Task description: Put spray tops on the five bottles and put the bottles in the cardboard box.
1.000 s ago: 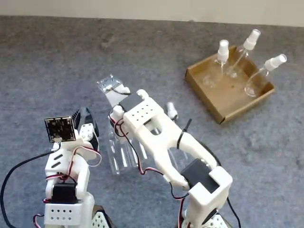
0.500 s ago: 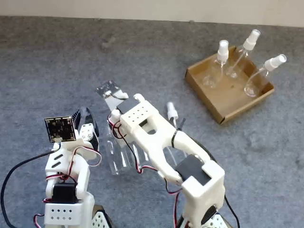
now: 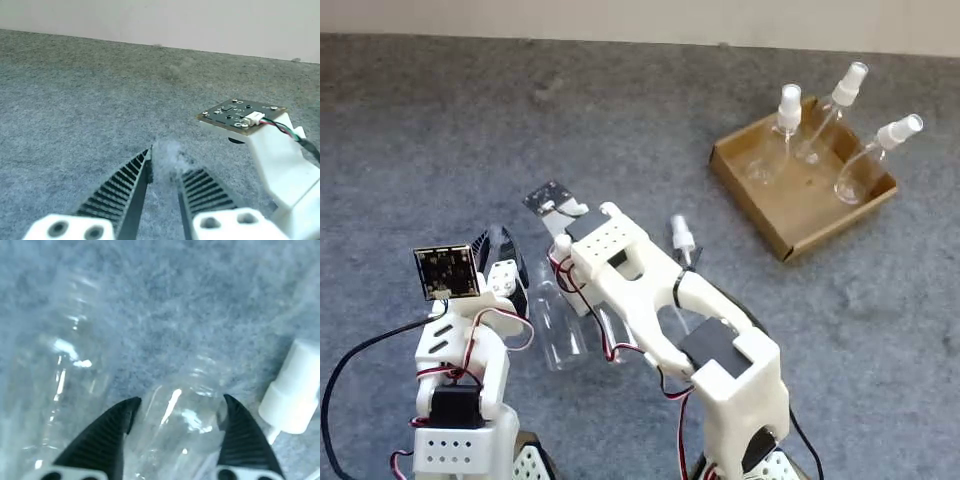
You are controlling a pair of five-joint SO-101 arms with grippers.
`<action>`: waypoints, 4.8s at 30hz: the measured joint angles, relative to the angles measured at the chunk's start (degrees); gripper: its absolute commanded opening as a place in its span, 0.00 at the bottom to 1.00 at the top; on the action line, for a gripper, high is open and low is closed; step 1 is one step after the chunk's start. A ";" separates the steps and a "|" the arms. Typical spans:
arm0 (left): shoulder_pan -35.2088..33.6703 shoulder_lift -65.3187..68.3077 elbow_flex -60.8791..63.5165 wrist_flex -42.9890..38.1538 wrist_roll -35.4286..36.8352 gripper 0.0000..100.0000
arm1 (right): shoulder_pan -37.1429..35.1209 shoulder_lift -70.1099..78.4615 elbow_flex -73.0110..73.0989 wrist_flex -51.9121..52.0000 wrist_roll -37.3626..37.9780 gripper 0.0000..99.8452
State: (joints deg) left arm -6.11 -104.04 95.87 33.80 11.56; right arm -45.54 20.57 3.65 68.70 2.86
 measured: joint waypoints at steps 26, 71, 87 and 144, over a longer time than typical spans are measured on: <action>0.70 0.00 0.00 0.00 0.00 0.00 | 8.97 -31.21 -7.74 27.08 0.62 0.13; 13.36 0.00 0.00 5.45 -6.24 0.00 | 33.49 -91.34 77.54 -47.38 0.53 0.13; 17.41 0.00 -11.25 26.11 -6.68 0.00 | 33.76 -91.69 84.66 -58.81 0.53 0.13; 29.45 115.78 -97.93 39.03 24.26 0.09 | 36.57 -91.69 87.91 -58.81 0.53 0.13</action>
State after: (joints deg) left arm 23.34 11.74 -2.07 72.84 35.82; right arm -8.97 -71.12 91.56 9.89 3.38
